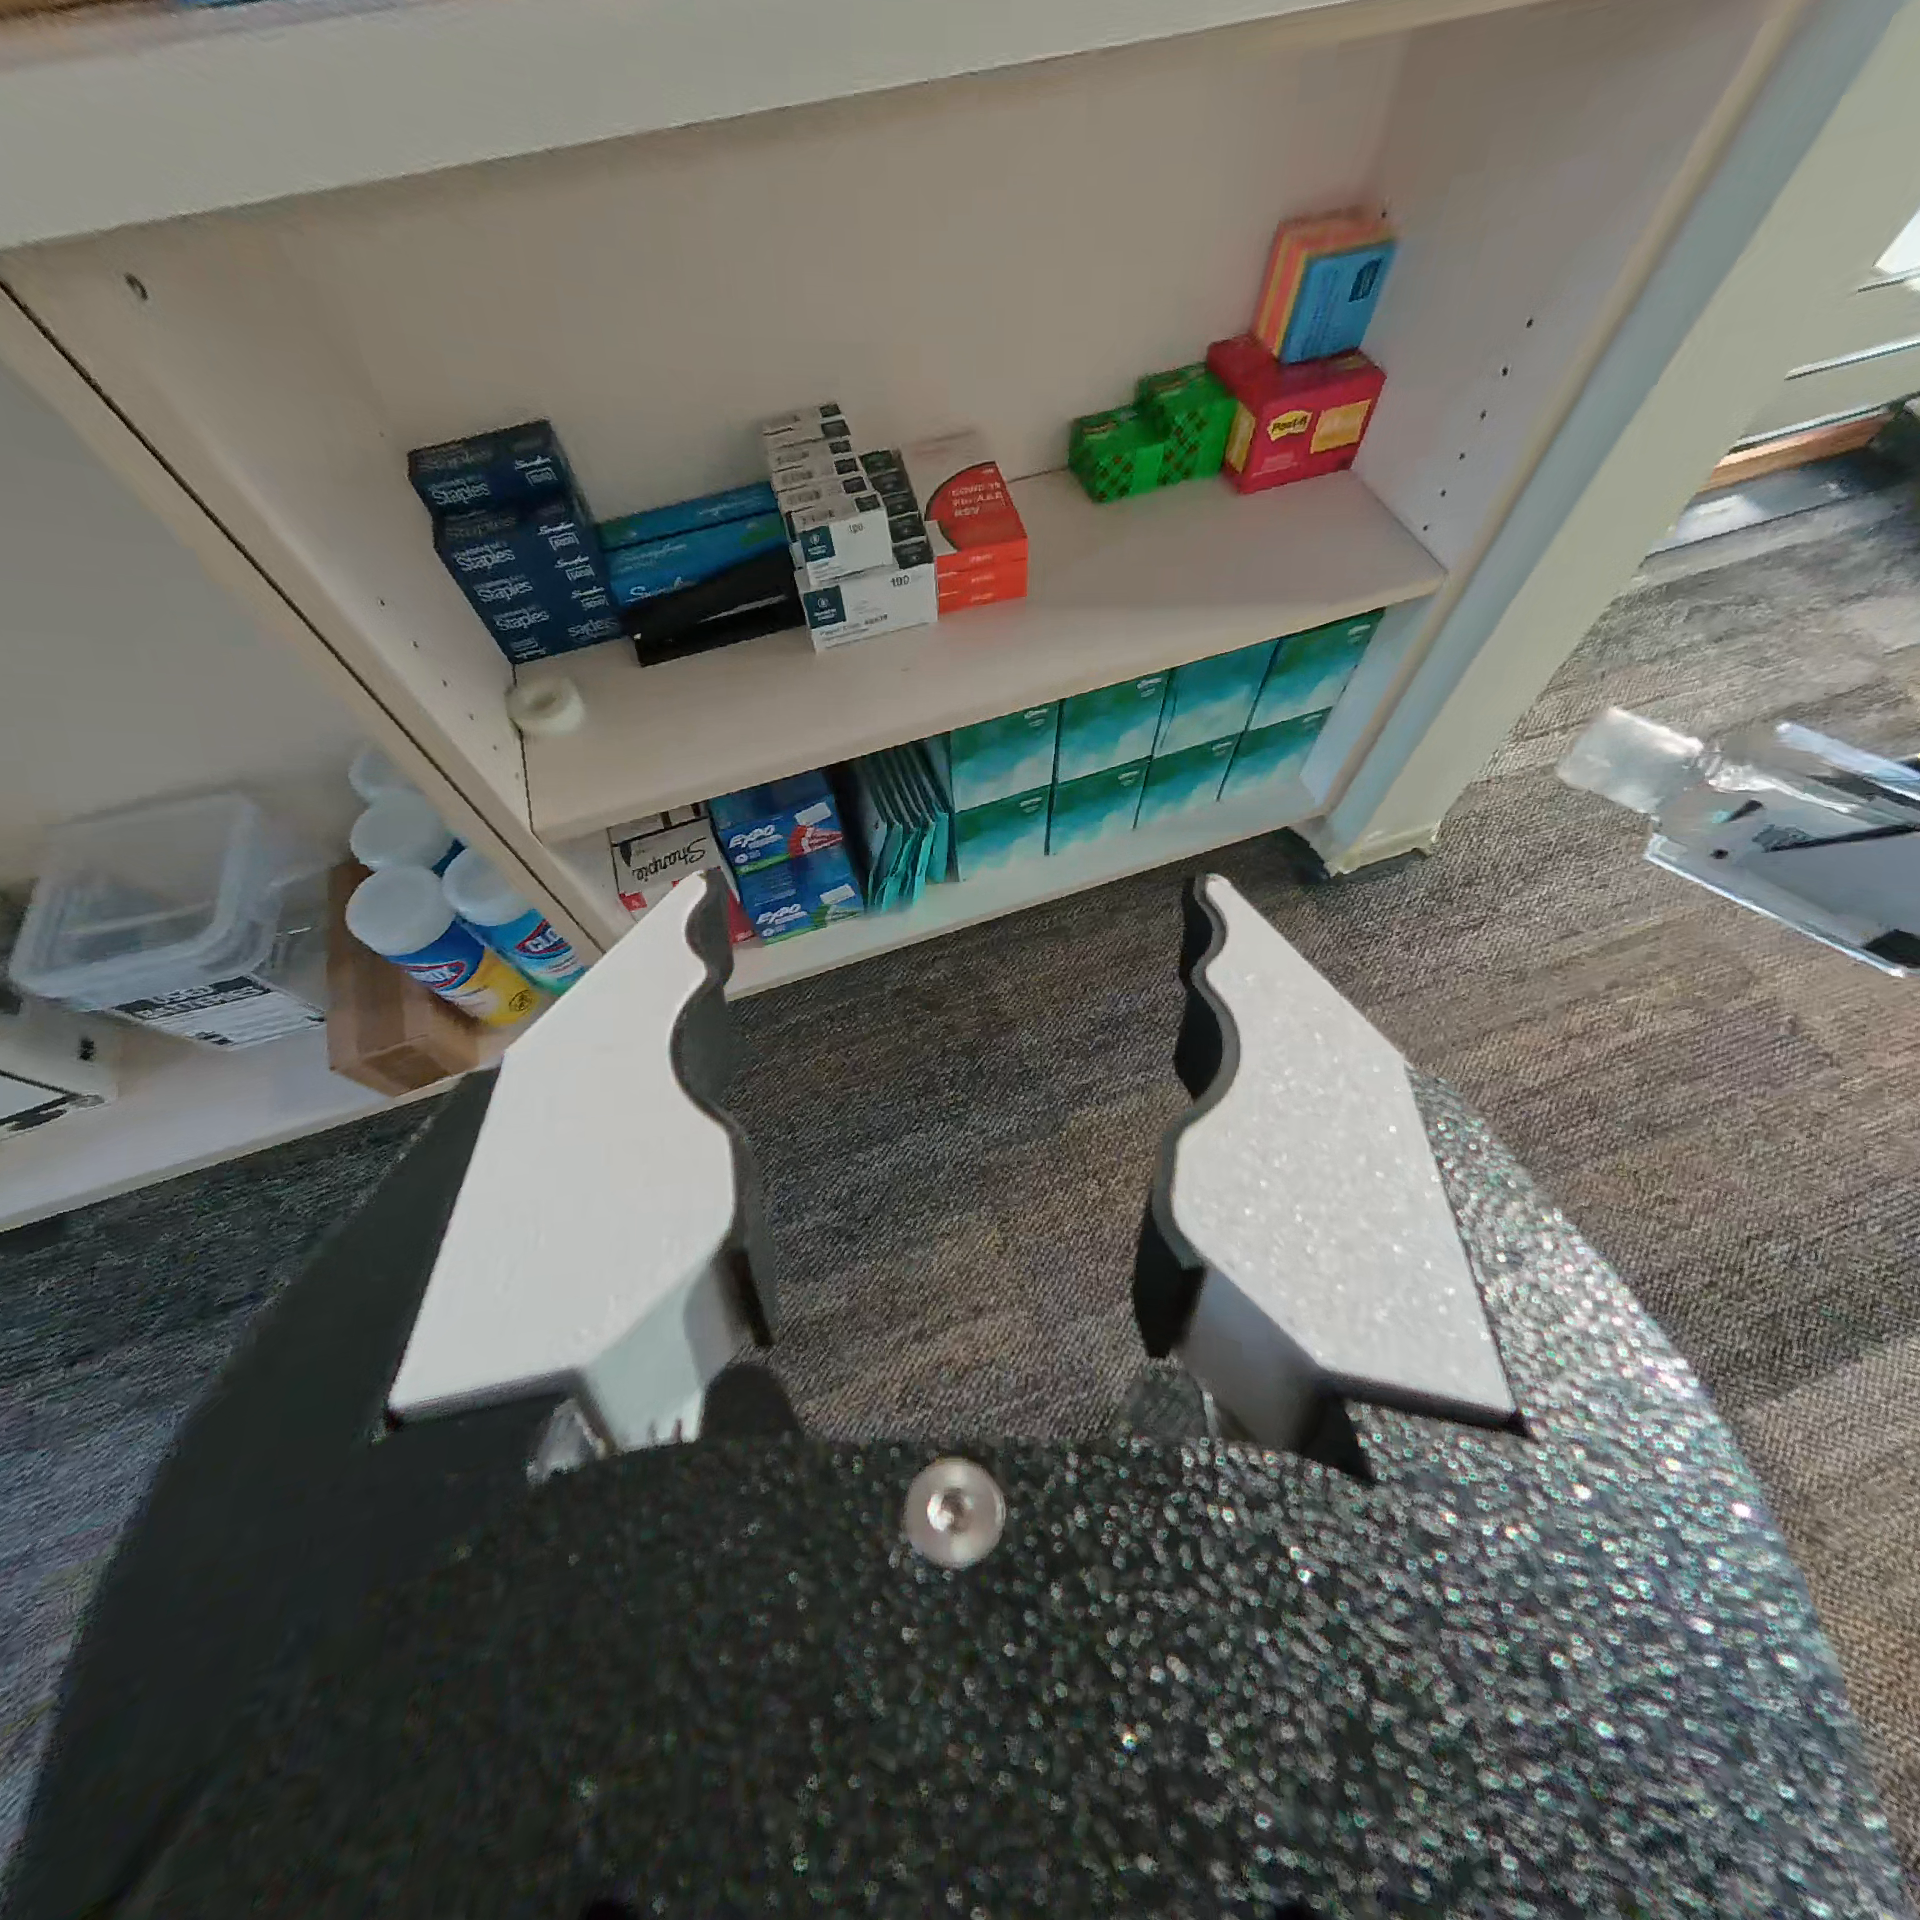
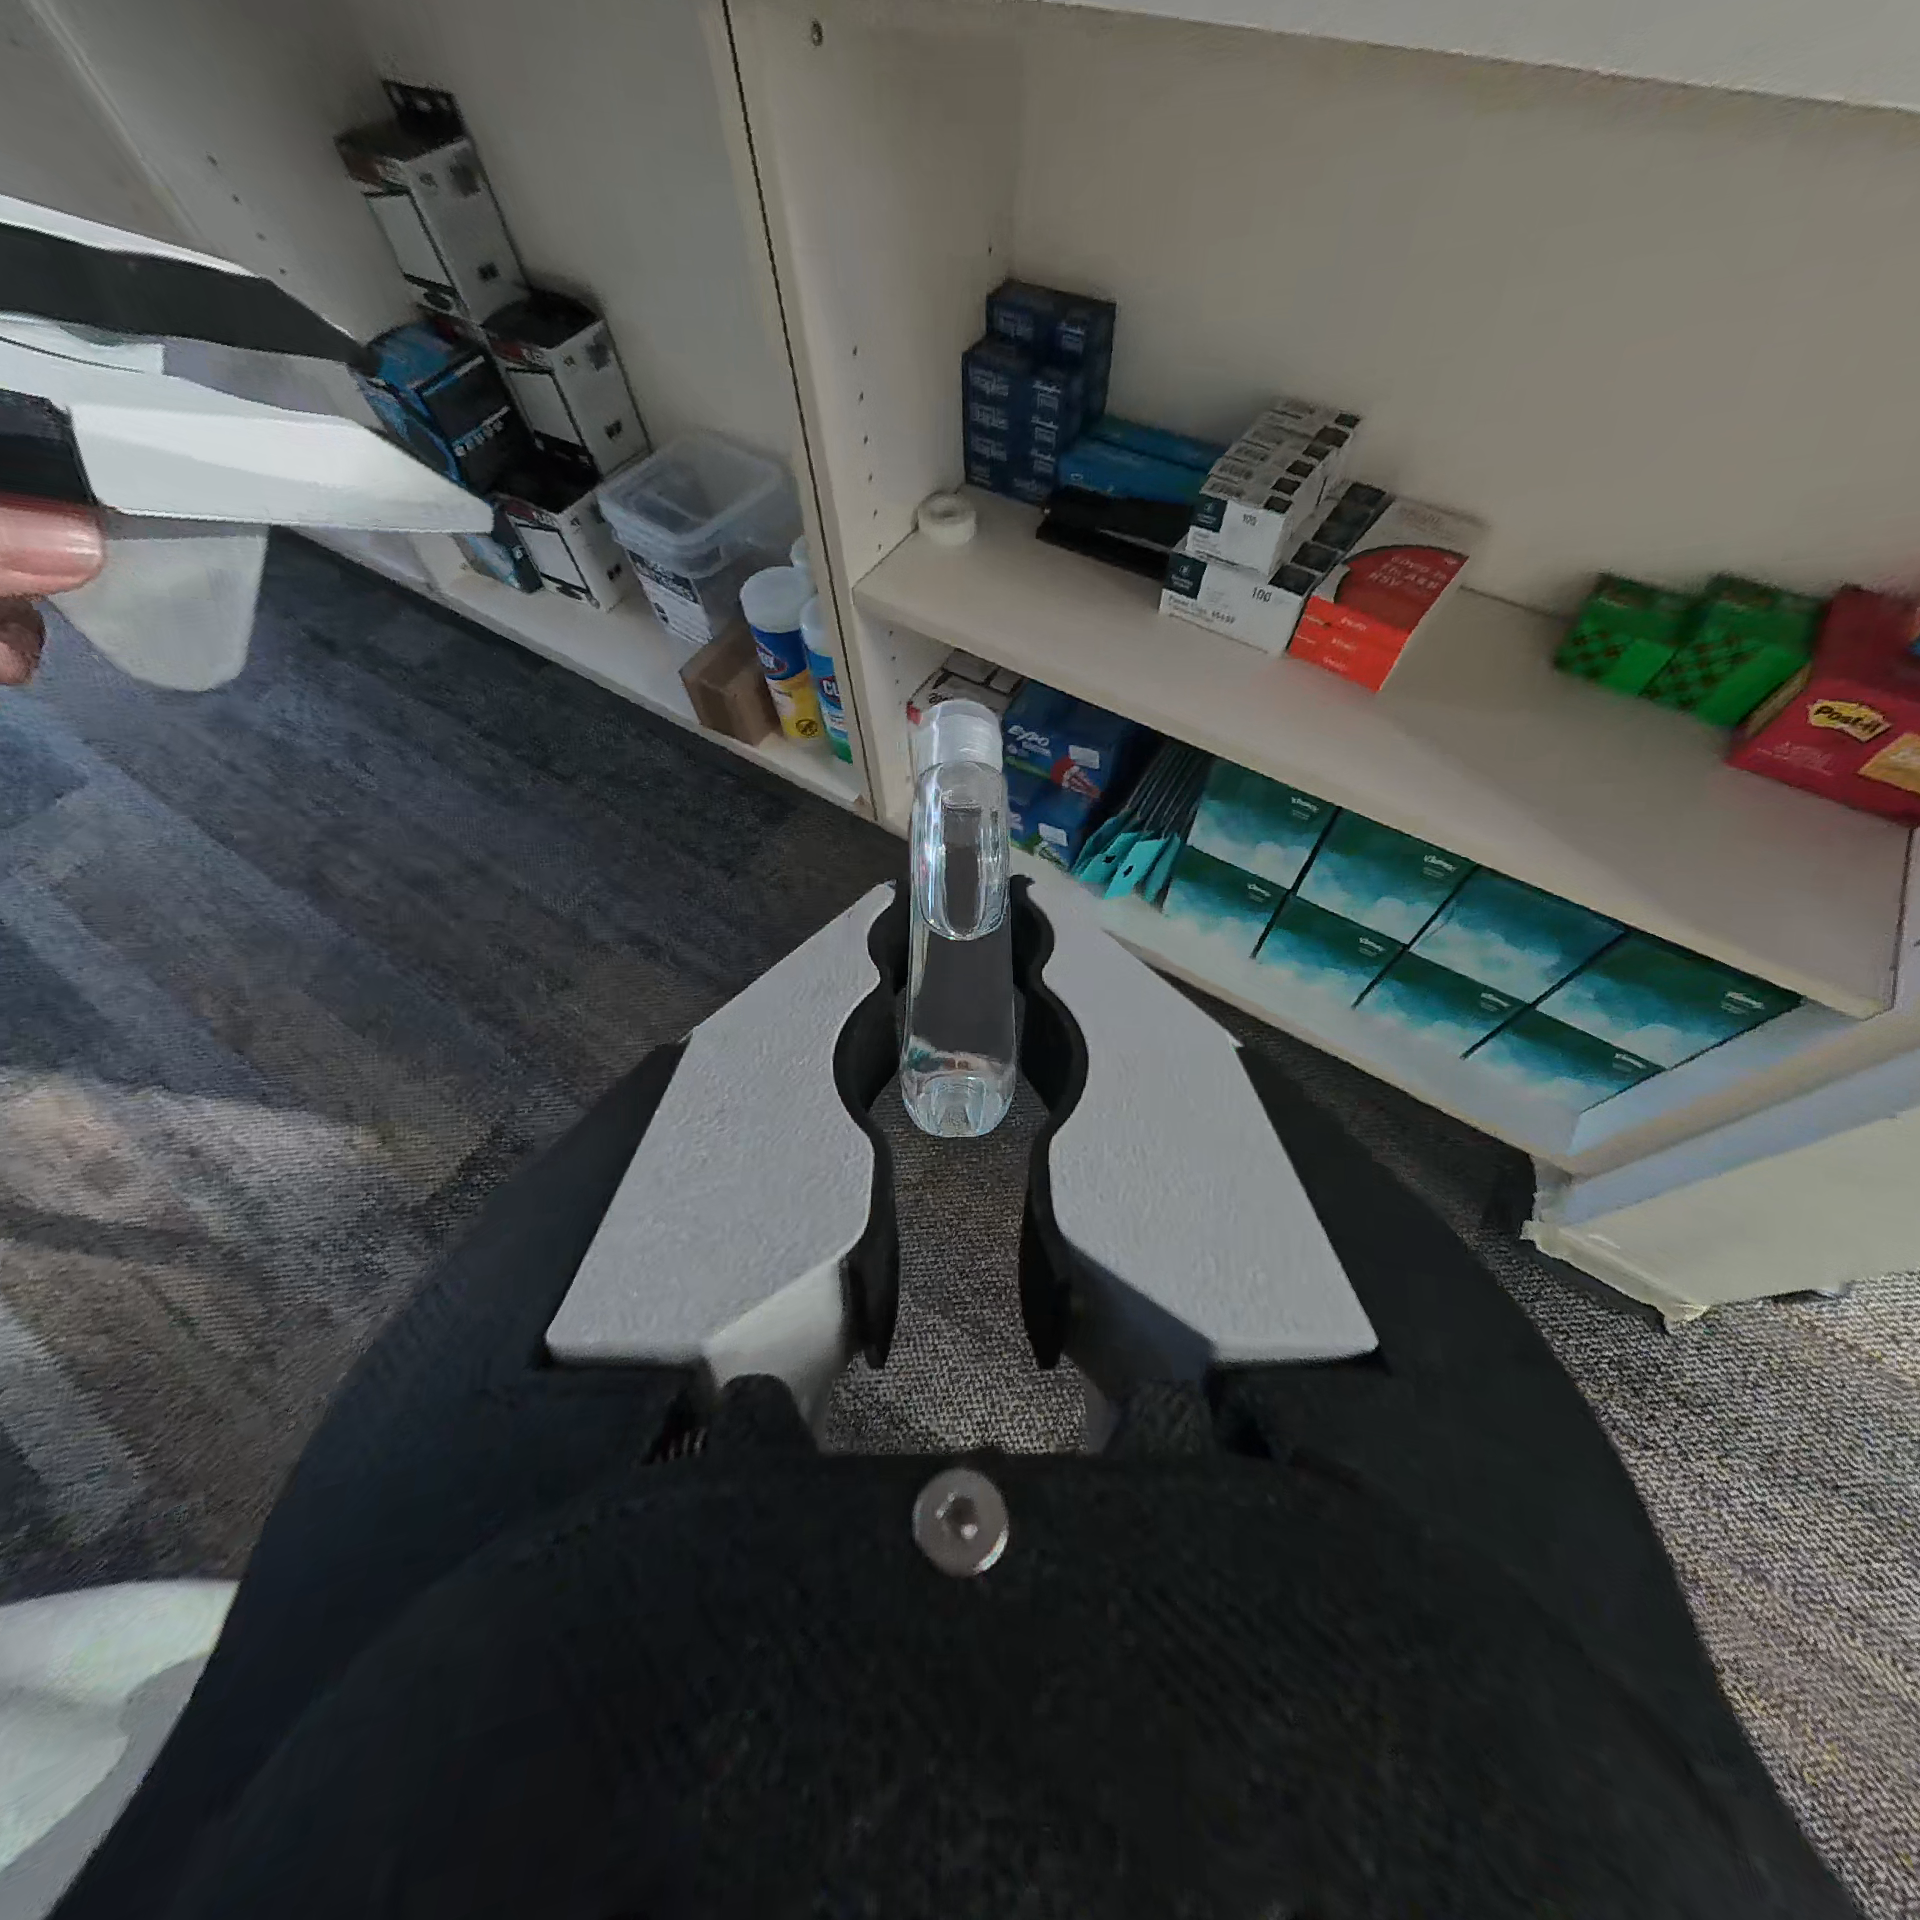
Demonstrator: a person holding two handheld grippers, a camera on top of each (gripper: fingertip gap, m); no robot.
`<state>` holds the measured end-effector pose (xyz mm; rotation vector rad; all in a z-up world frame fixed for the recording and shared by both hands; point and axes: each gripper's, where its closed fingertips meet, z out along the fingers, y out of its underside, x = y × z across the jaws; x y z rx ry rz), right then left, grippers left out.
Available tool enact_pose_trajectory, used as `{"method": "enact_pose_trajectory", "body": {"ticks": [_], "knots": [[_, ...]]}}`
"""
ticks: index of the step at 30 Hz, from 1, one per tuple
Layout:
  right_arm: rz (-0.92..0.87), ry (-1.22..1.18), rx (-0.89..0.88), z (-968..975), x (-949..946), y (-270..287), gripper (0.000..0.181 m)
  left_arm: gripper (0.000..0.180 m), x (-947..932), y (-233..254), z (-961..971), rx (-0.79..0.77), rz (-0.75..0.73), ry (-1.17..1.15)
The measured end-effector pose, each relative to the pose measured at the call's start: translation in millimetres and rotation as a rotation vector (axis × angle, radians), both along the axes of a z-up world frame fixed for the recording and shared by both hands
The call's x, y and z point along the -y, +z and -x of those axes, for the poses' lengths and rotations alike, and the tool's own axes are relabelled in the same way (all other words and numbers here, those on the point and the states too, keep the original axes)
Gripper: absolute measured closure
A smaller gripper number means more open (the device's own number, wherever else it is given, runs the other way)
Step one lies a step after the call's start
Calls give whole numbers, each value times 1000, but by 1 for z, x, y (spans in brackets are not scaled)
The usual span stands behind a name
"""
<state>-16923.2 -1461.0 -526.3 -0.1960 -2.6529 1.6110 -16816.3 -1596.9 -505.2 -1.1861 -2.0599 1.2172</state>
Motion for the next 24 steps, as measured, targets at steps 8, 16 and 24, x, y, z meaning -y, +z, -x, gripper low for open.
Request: {"method": "enact_pose_trajectory", "body": {"ticks": [8,16,24], "knots": [[1,53,-39,-43,37,-70,165,86,28,-80,-23,-84,-10,-26],[168,181,-164,-37,91,-243,165,75,47,-235,-4,-212,62,-39],[261,93,-163,38,115,-363,165,75,84,-368,37,-290,176,-28]]}}
